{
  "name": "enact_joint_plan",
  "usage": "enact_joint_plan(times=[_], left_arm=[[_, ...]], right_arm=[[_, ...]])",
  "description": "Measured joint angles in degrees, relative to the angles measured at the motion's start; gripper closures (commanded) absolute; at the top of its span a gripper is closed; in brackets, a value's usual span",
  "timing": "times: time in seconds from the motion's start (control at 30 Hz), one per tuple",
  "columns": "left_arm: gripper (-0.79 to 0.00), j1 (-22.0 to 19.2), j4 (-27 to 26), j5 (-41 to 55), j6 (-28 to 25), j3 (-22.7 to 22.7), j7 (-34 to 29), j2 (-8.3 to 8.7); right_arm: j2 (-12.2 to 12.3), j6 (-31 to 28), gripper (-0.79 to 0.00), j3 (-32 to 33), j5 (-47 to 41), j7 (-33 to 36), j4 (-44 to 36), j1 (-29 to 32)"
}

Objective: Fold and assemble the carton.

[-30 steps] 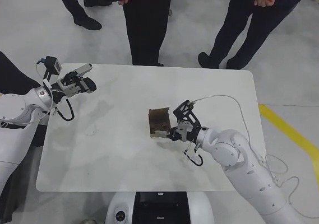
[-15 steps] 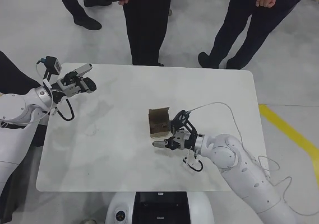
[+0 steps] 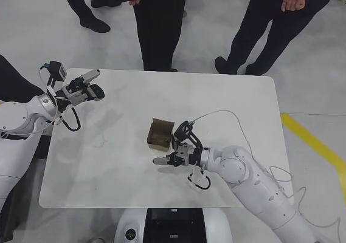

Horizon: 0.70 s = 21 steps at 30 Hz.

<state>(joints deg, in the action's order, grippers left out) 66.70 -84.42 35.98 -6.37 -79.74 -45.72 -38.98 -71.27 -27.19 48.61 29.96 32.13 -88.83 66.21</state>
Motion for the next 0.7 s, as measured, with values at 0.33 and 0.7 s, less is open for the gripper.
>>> enact_joint_plan(times=[0.33,0.7], left_arm=[[-0.785,0.0,0.0,0.0,0.0,0.0,0.0,0.0],[-0.785,0.0,0.0,0.0,0.0,0.0,0.0,0.0]], right_arm=[[1.22,-1.6,-0.785,4.48,16.63,-7.29,-1.36,-1.35],[-2.25,-8.89,-0.767,-2.44,15.64,-11.76,11.95,-14.88]])
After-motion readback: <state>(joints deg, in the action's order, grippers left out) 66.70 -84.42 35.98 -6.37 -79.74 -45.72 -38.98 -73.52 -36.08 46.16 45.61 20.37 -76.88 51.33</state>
